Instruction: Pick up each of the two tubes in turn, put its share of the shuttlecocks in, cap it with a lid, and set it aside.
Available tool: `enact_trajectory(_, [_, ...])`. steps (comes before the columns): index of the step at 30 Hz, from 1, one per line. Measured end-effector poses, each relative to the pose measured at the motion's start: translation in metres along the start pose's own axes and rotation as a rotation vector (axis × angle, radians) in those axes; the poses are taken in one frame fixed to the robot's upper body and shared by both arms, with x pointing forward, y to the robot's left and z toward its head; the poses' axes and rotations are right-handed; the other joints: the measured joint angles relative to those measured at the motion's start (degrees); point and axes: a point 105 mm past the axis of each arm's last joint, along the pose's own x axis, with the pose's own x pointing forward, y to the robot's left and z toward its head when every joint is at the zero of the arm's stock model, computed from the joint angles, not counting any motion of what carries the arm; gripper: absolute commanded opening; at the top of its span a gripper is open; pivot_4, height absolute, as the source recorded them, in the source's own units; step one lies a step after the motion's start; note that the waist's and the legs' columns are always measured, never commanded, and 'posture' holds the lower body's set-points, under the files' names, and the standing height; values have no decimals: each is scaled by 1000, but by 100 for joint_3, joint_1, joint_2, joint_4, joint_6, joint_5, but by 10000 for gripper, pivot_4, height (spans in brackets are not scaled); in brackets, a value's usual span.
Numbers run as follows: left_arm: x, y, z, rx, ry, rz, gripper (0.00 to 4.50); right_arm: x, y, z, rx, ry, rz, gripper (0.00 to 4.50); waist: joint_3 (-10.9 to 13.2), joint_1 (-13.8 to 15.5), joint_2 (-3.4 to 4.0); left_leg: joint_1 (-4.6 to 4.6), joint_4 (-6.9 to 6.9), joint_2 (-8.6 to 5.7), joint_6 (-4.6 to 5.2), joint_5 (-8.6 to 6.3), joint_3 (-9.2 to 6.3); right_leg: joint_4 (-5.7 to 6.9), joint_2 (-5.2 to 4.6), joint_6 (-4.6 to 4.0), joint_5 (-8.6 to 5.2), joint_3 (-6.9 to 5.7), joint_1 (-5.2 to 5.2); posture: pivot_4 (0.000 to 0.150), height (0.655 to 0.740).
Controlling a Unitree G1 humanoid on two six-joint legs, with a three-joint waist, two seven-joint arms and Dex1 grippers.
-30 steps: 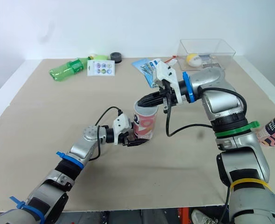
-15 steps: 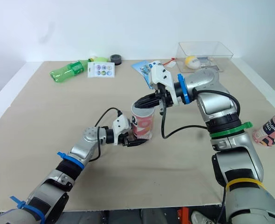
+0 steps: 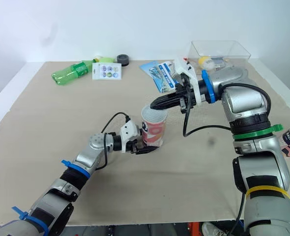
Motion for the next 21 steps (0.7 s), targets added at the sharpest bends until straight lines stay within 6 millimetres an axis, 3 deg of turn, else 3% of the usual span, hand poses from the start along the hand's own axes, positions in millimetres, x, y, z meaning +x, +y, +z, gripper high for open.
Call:
enact_trajectory(5, [-1,1,0,0,-1,2,32784,-34,-5,21,-48,-142,-109,117,11,6,-1,-1,0,-2,0,0,0,-3,-2,2,0,0,0,1500,7400])
enact_trajectory(7, [-1,1,0,0,0,4,32784,-55,-4,36,-54,-278,-167,7202,11,3,-1,0,-3,-2,0,0,-1,-3,-2,1,-1,0,1,1500,7400])
enact_trajectory(8, [-2,1,0,0,0,5,32784,-59,-3,37,-55,-299,-178,8442,11,3,-1,1,-4,-1,0,-1,-2,-3,-1,0,-1,-2,3,1500,7400])
enact_trajectory(9, [-2,2,0,-2,1,5,32784,-66,-1,36,-58,-333,-206,13141,10,6,-3,2,-5,-1,0,-1,-6,-5,-1,0,-2,-6,6,1500,7400])
enact_trajectory(10, [-3,3,-1,-5,2,9,32784,-71,2,28,-46,-359,-237,17219,10,9,-6,2,-2,0,1,-1,-10,-5,0,-1,-4,-9,9,1500,7400])
enact_trajectory(11, [-5,4,-1,-7,2,15,40298,-71,2,19,-22,-363,-255,21795,11,8,-5,2,-2,-1,1,-1,-8,-5,-1,-1,-3,-7,8,1500,7400])
enact_trajectory(12, [-6,5,-2,-12,4,17,43722,-70,6,-2,0,-357,-299,27839,9,12,-7,3,-2,-1,1,-1,-9,-6,0,1,-4,-9,12,1500,7400])
enact_trajectory(15, [-10,6,-3,-15,14,13,45000,-53,17,-48,87,-328,-329,42360,13,-1,6,2,-3,-3,1,-1,-2,-3,-1,4,-2,0,5,1500,7400])
enact_trajectory(21, [-13,5,-4,-18,18,-10,45000,-28,42,-92,122,-275,-336,43969,17,-4,9,4,2,-2,1,-1,-5,-3,1,6,1,-2,9,1500,7400])
